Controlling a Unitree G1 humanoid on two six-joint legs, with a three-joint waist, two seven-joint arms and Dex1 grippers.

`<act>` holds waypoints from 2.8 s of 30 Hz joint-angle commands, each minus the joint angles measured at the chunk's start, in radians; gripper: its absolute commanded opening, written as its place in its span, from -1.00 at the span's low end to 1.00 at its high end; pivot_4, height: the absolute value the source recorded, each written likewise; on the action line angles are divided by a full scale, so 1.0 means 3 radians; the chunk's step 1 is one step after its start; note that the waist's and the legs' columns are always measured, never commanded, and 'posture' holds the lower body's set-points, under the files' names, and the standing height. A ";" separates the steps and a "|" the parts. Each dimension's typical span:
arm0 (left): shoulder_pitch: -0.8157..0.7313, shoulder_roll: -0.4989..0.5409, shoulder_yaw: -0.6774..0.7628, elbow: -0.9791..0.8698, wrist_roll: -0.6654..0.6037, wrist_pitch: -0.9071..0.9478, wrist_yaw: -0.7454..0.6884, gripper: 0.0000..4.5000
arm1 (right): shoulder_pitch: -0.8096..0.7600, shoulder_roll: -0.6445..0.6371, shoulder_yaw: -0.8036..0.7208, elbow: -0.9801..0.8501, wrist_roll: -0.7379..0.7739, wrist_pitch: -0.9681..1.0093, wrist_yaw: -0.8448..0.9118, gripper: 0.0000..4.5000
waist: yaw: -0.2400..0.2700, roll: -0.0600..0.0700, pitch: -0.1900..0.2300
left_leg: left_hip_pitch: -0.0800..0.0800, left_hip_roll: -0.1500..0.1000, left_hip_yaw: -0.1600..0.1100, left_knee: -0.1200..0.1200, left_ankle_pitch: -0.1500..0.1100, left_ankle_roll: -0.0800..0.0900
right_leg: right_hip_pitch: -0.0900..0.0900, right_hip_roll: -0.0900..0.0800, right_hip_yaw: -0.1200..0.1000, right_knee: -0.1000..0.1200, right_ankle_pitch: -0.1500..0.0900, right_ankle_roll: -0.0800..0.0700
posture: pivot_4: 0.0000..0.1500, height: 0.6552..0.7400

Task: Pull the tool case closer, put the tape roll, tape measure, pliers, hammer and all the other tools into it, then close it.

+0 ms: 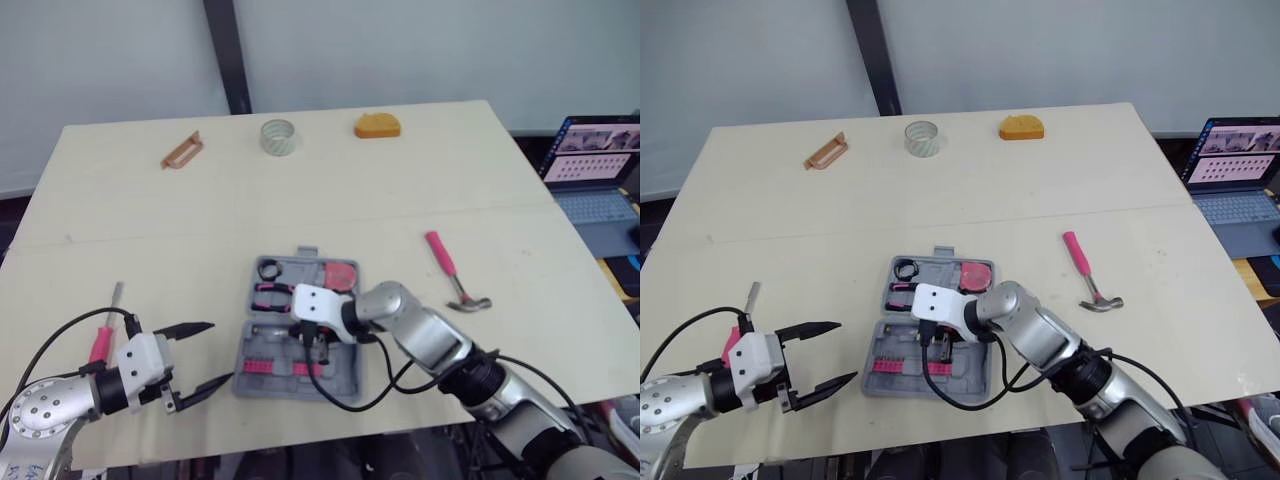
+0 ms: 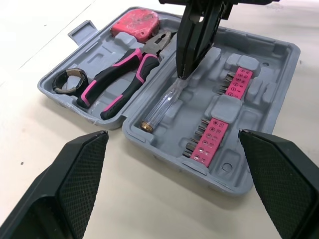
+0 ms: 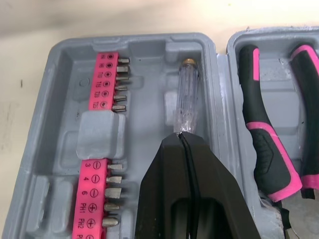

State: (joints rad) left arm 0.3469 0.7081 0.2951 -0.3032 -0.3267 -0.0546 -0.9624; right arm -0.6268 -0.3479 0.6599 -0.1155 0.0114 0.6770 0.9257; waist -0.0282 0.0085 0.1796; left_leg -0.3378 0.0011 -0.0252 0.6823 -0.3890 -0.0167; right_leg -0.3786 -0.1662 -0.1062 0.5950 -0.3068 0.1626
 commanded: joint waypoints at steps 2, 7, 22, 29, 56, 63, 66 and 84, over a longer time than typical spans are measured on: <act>-0.0008 0.0023 0.0004 0.0000 0.0003 -0.0043 -0.0007 1.00 | 0.0015 0.0008 0.0022 -0.0075 -0.0014 -0.0028 0.0032 -0.99 | 0.0000 0.0000 0.0000 | 0.0000 0.0000 0.0000 0.0000 0.0000 0.0000 | 0.0000 0.0000 0.0000 0.0000 0.0000 0.0000 | 1.00 1.00; -0.0013 0.0014 0.0001 0.0021 0.0009 -0.0059 -0.0010 1.00 | 0.0018 -0.0005 0.0038 -0.0058 -0.0046 -0.0042 0.0028 -0.99 | 0.0000 0.0000 0.0000 | 0.0000 0.0000 0.0000 0.0000 0.0000 0.0000 | 0.0000 0.0000 0.0000 0.0000 0.0000 0.0000 | 1.00 1.00; -0.0070 0.0003 -0.0024 0.0096 0.0022 -0.0081 -0.0003 1.00 | -0.0029 -0.0023 -0.0015 -0.0035 -0.0083 -0.0041 0.0043 -0.99 | 0.0001 0.0000 0.0000 | 0.0000 0.0000 0.0000 0.0000 0.0000 0.0000 | 0.0000 0.0000 0.0000 0.0000 0.0000 0.0000 | 1.00 1.00; -0.0076 0.0006 -0.0039 0.0099 0.0018 -0.0080 -0.0005 1.00 | -0.0023 0.0024 -0.0089 -0.0071 -0.0002 -0.0050 0.0044 -0.99 | 0.0000 0.0000 0.0000 | 0.0000 0.0000 0.0000 0.0000 0.0000 0.0000 | 0.0000 0.0000 0.0000 0.0000 0.0000 0.0000 | 1.00 1.00; -0.0075 0.0004 -0.0060 0.0091 -0.0001 -0.0081 -0.0012 1.00 | 0.0054 0.0053 -0.0150 0.0044 0.0029 -0.0134 0.0014 -0.99 | 0.0000 0.0000 0.0000 | 0.0000 0.0000 0.0000 0.0000 0.0000 0.0000 | 0.0000 0.0000 0.0000 0.0001 0.0000 0.0000 | 1.00 1.00; -0.0091 0.0008 -0.0062 0.0103 -0.0002 -0.0080 -0.0016 1.00 | -0.0045 0.0125 -0.0291 -0.0072 0.0148 -0.0046 0.0025 -0.99 | 0.0000 0.0000 0.0000 | 0.0001 0.0000 0.0000 0.0000 0.0000 0.0000 | 0.0000 0.0000 0.0000 0.0001 0.0000 0.0000 | 1.00 1.00; -0.0110 0.0007 -0.0071 0.0103 -0.0001 -0.0069 -0.0012 1.00 | -0.0023 0.0097 -0.0259 -0.0029 0.0114 -0.0077 0.0033 -0.99 | -0.0001 0.0000 0.0000 | 0.0001 0.0000 0.0000 0.0000 0.0000 0.0000 | 0.0000 0.0000 0.0000 0.0001 0.0000 0.0000 | 1.00 1.00; -0.0121 0.0012 -0.0079 0.0095 0.0000 -0.0047 -0.0001 1.00 | 0.0134 0.0012 -0.0064 0.0251 -0.0124 -0.0223 -0.0014 -0.99 | 0.0000 0.0000 0.0000 | 0.0001 0.0000 0.0001 0.0000 0.0000 0.0000 | 0.0000 0.0000 0.0000 0.0001 0.0000 0.0000 | 1.00 1.00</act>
State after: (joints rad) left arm 0.3095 0.7080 0.2652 -0.2618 -0.3143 -0.0657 -0.9627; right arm -0.5996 -0.3407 0.6269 -0.0598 -0.0060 0.6091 0.9280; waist -0.0283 0.0083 0.1795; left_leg -0.3374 0.0011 -0.0250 0.6824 -0.3890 -0.0167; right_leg -0.3784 -0.1662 -0.1063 0.5953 -0.3068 0.1626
